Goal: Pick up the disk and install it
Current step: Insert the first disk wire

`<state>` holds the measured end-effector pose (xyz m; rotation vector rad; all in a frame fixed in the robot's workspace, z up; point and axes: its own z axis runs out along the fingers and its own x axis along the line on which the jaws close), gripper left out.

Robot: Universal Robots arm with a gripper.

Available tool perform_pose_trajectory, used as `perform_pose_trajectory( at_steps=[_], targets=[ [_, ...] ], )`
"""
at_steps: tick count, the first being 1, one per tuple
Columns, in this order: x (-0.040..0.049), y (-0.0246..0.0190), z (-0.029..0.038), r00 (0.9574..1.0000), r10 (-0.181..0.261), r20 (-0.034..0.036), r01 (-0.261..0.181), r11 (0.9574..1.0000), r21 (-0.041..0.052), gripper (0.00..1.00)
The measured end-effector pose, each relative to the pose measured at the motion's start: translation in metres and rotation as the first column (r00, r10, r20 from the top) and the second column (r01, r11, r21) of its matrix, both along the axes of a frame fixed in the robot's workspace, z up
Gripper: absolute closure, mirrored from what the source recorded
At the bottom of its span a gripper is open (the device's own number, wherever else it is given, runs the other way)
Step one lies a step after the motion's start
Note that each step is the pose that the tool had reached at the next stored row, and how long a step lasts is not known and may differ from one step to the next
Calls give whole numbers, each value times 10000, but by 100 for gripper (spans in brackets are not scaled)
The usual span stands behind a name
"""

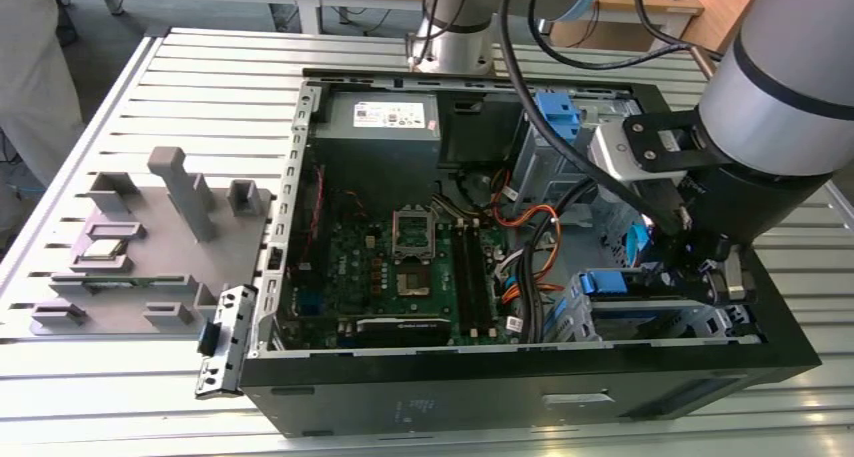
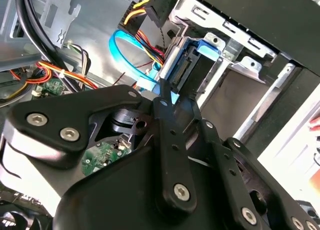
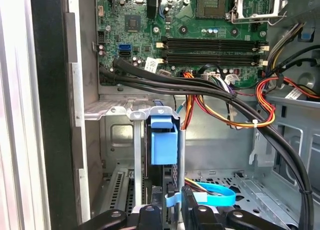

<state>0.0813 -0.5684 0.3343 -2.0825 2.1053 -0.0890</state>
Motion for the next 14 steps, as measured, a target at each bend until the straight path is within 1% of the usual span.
perform_pose_trajectory(
  at_steps=[4,9,10,14],
  targets=[
    [1,0,91,10000,0,0,0,10000,0,70],
    [1,0,226,10000,0,0,0,10000,-1,70],
    [1,0,235,10000,0,0,0,10000,0,70],
    [2,0,235,10000,1,0,-1,10000,3,70]
  ],
)
